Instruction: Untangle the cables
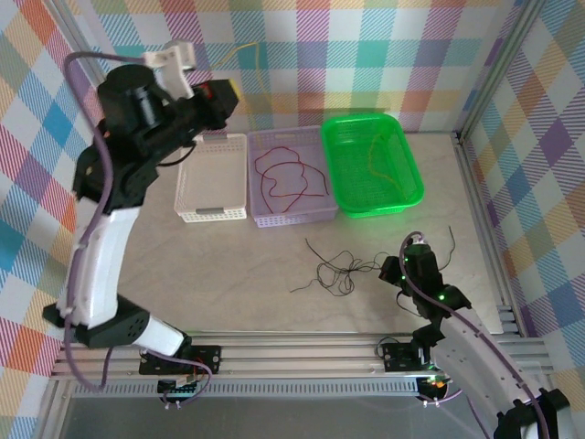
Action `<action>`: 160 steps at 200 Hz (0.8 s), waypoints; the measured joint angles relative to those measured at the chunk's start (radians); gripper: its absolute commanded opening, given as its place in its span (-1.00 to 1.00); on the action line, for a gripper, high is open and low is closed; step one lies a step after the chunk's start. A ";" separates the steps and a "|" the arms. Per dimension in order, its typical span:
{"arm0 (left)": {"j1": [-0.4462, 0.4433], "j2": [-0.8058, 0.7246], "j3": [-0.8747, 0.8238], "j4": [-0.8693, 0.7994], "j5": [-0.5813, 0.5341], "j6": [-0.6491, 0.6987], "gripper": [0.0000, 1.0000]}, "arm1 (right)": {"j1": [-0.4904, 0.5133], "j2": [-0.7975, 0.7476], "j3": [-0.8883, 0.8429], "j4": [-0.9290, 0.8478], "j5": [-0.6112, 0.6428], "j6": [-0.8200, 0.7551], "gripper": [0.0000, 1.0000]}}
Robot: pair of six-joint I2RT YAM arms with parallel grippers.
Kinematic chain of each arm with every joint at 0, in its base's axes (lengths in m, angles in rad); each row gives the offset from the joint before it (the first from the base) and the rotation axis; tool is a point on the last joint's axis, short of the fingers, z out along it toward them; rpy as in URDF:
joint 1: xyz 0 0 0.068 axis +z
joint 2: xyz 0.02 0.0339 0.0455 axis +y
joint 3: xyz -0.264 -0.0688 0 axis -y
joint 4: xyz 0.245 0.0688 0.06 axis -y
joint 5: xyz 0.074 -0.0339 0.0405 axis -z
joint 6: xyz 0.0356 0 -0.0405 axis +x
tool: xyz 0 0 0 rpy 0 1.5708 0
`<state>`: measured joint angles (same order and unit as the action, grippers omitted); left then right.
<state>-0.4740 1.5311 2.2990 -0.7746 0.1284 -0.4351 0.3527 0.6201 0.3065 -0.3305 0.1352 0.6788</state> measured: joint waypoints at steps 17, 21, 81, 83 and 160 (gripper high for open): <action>0.000 0.085 0.074 0.023 0.030 -0.021 -1.00 | 0.000 -0.021 -0.004 0.000 -0.012 -0.010 -1.00; 0.000 0.103 0.092 0.026 0.037 -0.026 -1.00 | 0.000 -0.024 -0.005 0.000 -0.014 -0.013 -1.00; 0.000 0.372 0.330 0.157 0.106 -0.119 -1.00 | 0.000 -0.074 -0.013 -0.001 -0.043 -0.033 -1.00; 0.000 0.380 0.335 0.163 0.108 -0.121 -1.00 | 0.000 -0.075 -0.014 -0.001 -0.043 -0.033 -1.00; -0.026 0.543 0.350 0.422 0.122 -0.200 -1.00 | 0.000 -0.078 -0.018 0.000 -0.111 -0.045 -1.00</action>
<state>-0.5003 2.0739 2.6492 -0.3531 0.2501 -0.6346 0.3527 0.5419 0.2886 -0.3305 0.0246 0.6342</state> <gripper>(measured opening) 0.051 0.057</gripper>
